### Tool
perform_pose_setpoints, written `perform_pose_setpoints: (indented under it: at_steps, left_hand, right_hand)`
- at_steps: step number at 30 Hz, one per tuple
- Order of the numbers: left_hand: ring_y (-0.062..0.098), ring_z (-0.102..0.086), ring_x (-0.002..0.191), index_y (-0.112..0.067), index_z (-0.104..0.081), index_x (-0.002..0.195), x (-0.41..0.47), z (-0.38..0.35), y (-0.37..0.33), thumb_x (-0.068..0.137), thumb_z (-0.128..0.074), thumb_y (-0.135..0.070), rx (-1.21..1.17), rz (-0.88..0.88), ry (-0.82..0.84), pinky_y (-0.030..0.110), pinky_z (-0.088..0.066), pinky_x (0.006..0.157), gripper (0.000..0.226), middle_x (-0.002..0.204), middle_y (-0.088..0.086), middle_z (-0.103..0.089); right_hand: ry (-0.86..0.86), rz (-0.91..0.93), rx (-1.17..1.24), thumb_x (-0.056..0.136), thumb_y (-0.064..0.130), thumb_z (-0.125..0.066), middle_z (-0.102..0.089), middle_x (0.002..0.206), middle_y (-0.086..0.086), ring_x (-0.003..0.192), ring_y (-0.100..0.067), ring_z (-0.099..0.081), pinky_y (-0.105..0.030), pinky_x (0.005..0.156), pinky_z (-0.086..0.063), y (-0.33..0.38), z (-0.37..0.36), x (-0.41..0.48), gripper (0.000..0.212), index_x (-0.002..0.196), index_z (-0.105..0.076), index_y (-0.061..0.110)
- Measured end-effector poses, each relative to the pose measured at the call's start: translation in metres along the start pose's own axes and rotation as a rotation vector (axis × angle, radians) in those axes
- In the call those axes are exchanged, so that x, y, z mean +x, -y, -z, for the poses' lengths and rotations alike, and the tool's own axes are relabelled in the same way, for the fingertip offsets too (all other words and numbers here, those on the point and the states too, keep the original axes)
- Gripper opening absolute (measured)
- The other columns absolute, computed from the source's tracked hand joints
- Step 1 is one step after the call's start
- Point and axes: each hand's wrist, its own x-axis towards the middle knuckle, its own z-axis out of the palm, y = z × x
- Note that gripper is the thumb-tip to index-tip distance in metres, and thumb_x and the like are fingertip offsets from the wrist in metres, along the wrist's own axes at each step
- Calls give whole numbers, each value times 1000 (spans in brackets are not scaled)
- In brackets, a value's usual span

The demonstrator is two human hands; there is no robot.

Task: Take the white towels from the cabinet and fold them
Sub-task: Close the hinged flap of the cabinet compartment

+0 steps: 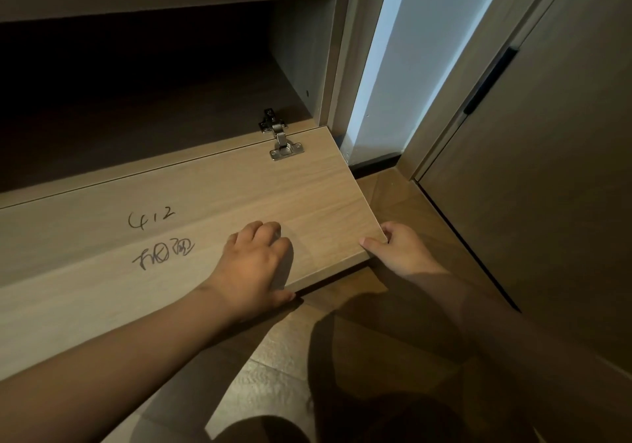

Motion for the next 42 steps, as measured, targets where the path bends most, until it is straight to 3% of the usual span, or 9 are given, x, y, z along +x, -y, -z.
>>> perform_pose_setpoints:
  at_steps: [7,10,13,16,19,23,27,32,42]
  left_hand:
    - [27,-16,143,-25,-25,147,-8,14,-5,72,-70,-59,4,9,-24,45,-22,118,94,155,4,-19]
    - [27,-17,144,-27,-27,147,-12,21,-8,76,-71,-51,-32,-10,-36,42,-23,118,87,156,3,-20]
    - [23,-31,138,-27,-41,141,-16,28,-13,81,-68,-43,-22,-55,-47,32,-31,113,68,150,3,-34]
    - [19,-38,132,-27,-47,136,-16,37,-17,83,-66,-40,-25,-62,-15,29,-38,107,58,143,0,-41]
    - [19,-39,131,-25,-48,136,-17,43,-18,83,-66,-41,-2,-68,19,31,-39,107,58,142,2,-42]
    - [19,-39,132,-26,-48,136,-17,47,-18,82,-66,-41,-5,-69,19,31,-39,107,59,143,1,-43]
    - [16,-39,134,-27,-47,138,-17,50,-19,80,-70,-40,-36,-56,-1,30,-38,109,64,146,-1,-42]
    - [13,-34,140,-27,-40,143,-17,58,-15,79,-73,-38,-86,-35,10,30,-34,113,73,154,-3,-32]
    - [7,-37,135,-27,-43,141,-18,70,-6,79,-73,-39,-178,-66,-52,18,-31,106,70,151,-7,-36]
  right_hand:
    - [-112,44,133,85,37,-73,-65,109,3,103,-17,-63,-39,90,-56,6,8,-16,45,122,-59,16]
    - [-133,74,115,84,37,-74,-66,106,4,98,-15,-64,-36,85,-57,9,14,-19,43,119,-62,16]
    - [-161,100,154,83,38,-74,-66,106,6,97,-12,-64,-33,83,-57,10,15,-24,44,120,-62,17]
    - [-165,183,169,84,36,-72,-64,107,14,98,-5,-64,-21,76,-55,8,18,-33,46,125,-59,21]
    - [-87,284,155,82,32,-75,-54,119,26,102,6,-61,-12,73,-53,1,24,-46,62,138,-47,29]
    - [-143,492,-301,80,42,-71,-26,150,21,134,1,-30,-27,108,-33,-6,30,-57,81,148,-28,40]
    - [-153,684,-451,84,37,-70,-30,156,9,141,-2,-11,-36,114,-16,-1,26,-53,68,145,-40,33]
    - [-173,718,-330,88,30,-67,-43,149,5,141,-6,-22,-32,115,-20,9,33,-39,53,138,-51,25]
    - [-206,772,-343,90,28,-64,-50,144,-1,140,-19,-37,-38,115,-28,19,39,-41,46,134,-55,19]
